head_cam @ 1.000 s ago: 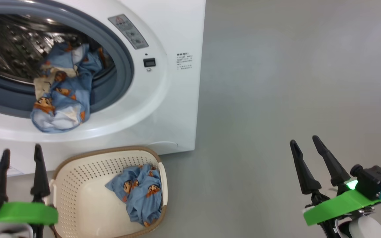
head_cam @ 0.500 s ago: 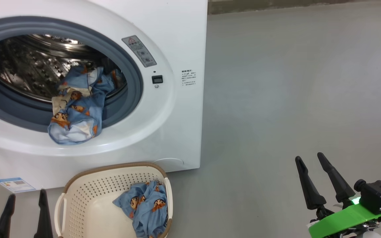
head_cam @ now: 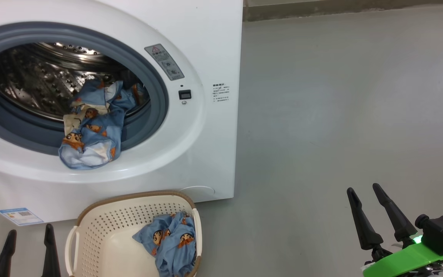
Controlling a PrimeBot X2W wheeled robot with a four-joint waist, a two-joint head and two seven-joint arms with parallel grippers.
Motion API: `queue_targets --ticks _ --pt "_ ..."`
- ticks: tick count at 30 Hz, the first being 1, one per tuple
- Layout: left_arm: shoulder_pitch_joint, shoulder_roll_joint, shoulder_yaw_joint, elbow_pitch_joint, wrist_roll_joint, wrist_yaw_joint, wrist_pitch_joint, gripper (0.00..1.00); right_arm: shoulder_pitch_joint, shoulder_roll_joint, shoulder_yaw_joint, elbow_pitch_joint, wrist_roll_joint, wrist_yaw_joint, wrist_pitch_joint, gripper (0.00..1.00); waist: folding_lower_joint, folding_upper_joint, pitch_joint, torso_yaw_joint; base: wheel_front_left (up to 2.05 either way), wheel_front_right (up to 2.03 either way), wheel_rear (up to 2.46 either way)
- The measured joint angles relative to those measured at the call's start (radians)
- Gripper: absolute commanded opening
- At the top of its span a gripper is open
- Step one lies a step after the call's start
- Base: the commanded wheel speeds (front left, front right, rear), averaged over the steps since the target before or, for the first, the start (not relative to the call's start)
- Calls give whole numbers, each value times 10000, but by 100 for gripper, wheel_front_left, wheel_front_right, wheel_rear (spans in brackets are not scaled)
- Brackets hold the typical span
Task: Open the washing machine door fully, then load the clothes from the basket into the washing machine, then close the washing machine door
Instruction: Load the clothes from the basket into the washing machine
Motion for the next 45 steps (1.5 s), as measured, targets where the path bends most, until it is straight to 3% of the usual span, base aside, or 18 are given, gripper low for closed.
queue_targets --ticks 13,26,45 --pt "-105 4 -230 328 165 0 2 100 -13 35 6 -31 0 0 0 100 0 0 295 -60 0 0 0" --pt "-1963 497 -537 1572 -134 0 8 100 -546 330 -13 -125 -54 0 0 100 1 0 1249 -186 0 0 0" --pt "-5421 1659 -1193 4955 -869 0 8 100 -1578 851 23 -261 -176 0 0 100 2 0 3085 -580 0 0 0"
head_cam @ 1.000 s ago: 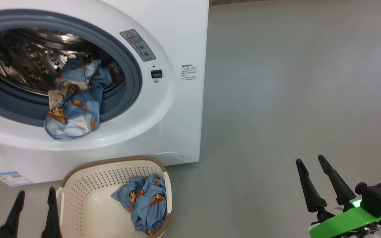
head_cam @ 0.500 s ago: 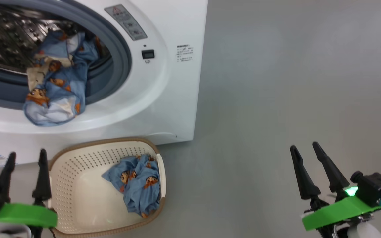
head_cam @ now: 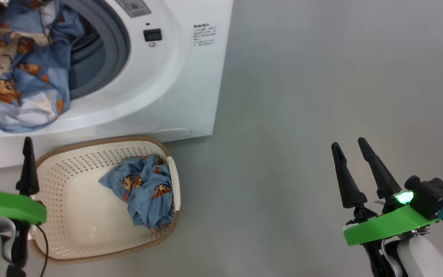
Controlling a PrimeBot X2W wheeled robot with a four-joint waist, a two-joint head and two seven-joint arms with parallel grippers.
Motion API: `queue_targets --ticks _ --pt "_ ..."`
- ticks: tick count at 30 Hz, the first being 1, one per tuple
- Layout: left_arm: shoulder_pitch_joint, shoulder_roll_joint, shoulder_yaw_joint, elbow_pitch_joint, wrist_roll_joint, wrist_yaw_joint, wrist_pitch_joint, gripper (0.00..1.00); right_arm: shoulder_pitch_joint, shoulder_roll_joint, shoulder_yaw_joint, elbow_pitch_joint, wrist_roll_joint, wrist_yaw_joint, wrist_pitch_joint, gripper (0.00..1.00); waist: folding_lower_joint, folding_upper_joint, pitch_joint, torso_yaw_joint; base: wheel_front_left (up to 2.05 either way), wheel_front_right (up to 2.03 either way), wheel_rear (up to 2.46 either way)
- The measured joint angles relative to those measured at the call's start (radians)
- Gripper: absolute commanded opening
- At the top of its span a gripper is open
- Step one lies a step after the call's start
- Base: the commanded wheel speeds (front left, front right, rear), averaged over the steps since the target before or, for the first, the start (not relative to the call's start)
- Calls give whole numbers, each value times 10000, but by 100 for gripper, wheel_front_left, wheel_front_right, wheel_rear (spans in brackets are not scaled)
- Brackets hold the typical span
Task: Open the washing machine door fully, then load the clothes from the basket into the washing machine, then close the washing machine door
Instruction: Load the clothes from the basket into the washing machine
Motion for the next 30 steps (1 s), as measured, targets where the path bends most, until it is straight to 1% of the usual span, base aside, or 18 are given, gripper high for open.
queue_targets --ticks 3,9,16,20,30 --pt "-550 155 -148 531 -261 0 0 100 -140 19 -2 -27 -63 0 0 100 0 0 312 -124 0 0 0" --pt "-1275 460 -234 1131 -667 0 0 100 -337 38 4 -75 -79 0 0 100 -1 0 699 -282 0 0 0" --pt "-1813 734 -297 1751 -978 0 0 100 -419 65 33 -109 -113 0 0 100 -1 0 967 -401 0 0 0" --pt "-2022 736 -343 2196 -1377 0 0 100 -444 121 56 -109 -148 0 0 100 -2 0 1030 -444 0 0 0" --pt "-2067 748 -669 2508 -1733 0 0 100 -609 151 157 -104 -150 0 0 100 -2 0 972 -458 0 0 0"
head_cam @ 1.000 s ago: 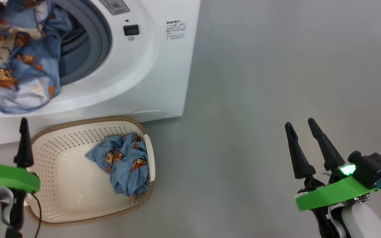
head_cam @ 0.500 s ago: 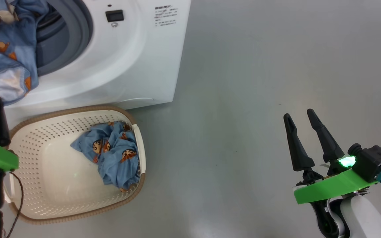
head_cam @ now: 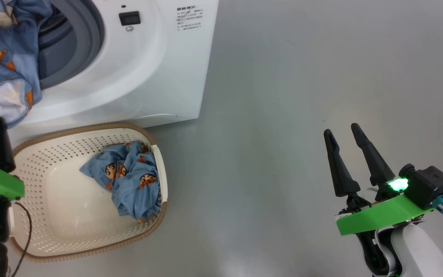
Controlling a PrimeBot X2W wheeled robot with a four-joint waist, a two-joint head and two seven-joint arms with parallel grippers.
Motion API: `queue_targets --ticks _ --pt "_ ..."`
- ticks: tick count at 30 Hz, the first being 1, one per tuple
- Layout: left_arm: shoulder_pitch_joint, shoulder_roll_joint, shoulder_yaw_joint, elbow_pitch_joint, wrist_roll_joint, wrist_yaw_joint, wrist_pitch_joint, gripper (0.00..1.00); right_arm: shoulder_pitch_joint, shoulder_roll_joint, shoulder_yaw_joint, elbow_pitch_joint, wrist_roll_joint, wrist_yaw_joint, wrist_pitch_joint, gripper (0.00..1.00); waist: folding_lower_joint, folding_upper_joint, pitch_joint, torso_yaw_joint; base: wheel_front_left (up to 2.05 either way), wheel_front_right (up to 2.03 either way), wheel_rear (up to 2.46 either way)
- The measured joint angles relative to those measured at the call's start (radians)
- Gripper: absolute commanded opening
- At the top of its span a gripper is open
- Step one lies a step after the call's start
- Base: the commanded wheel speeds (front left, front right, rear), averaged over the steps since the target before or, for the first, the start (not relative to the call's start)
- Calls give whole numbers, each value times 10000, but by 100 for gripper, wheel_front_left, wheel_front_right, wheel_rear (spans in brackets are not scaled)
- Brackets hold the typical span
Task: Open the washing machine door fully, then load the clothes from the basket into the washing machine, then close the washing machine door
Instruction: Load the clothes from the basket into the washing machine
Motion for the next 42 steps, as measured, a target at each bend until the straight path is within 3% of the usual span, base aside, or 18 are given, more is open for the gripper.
queue_targets --ticks 10,11,12,13,14,27,30,34,42 --pt "-431 305 -788 90 -759 0 0 100 -11 -2 153 -10 0 0 0 100 0 0 46 -135 0 0 0" --pt "-461 322 -876 86 -821 0 0 74 -11 -2 151 -15 0 0 0 100 0 0 56 -151 0 0 0" --pt "-492 328 -982 75 -878 0 0 36 -11 -2 150 -19 2 0 0 100 0 0 67 -164 0 0 0" --pt "-515 330 -1066 33 -920 0 0 14 -11 0 146 -19 2 0 0 100 0 0 75 -174 0 0 0" --pt "-521 332 -1137 -54 -968 0 0 0 -11 2 140 -19 0 0 0 100 0 0 77 -177 0 0 0" --pt "-666 750 -2159 -1398 -802 0 0 0 -13 255 121 -21 0 0 0 100 0 0 192 -74 0 0 0" --pt "-1127 848 -2456 -1423 -744 0 0 8 -26 336 128 -21 0 0 0 100 0 0 294 -47 0 0 0" --pt "-1978 982 -2907 -1085 -637 0 0 0 -196 483 180 -6 2 0 0 100 0 0 446 -84 0 0 0" --pt "-3821 1187 -3459 401 -355 0 318 0 -296 602 194 -10 2 0 0 100 1 0 725 -323 0 0 0"
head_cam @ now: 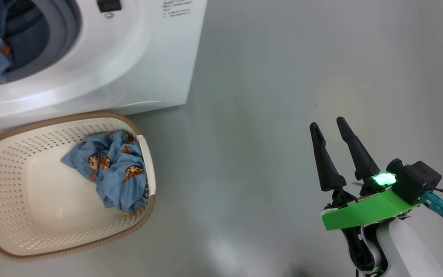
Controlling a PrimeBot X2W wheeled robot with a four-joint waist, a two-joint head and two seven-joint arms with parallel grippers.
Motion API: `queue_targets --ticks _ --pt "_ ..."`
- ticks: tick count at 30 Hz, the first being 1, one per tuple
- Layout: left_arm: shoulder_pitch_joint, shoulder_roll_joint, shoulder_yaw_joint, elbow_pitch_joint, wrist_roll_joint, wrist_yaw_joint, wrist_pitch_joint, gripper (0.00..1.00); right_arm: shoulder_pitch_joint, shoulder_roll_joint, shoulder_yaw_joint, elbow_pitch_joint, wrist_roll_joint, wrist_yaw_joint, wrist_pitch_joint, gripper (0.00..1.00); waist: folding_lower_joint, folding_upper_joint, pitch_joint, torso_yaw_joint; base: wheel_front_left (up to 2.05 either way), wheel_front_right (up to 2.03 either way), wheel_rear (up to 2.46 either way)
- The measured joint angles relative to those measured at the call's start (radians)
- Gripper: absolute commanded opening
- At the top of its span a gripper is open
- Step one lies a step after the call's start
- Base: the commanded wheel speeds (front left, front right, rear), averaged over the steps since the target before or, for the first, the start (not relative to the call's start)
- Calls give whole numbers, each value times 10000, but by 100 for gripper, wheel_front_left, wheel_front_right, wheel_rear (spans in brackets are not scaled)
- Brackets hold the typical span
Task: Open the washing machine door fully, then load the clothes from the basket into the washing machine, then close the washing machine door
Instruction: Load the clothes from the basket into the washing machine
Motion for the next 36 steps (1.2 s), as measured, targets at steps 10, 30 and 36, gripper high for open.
queue_targets --ticks 10,30,36 --pt "-1960 69 -378 1743 408 176 635 0 -315 236 291 -8 15 0 0 100 0 0 454 -442 0 0 0" --pt "-3939 1243 -138 823 1022 1034 -318 0 -557 366 604 -90 94 0 0 100 0 0 1304 -1308 0 0 0" --pt "-3145 1406 830 -418 1312 1421 -330 0 -559 410 688 -113 104 0 0 100 -1 0 1401 -1373 0 0 0"
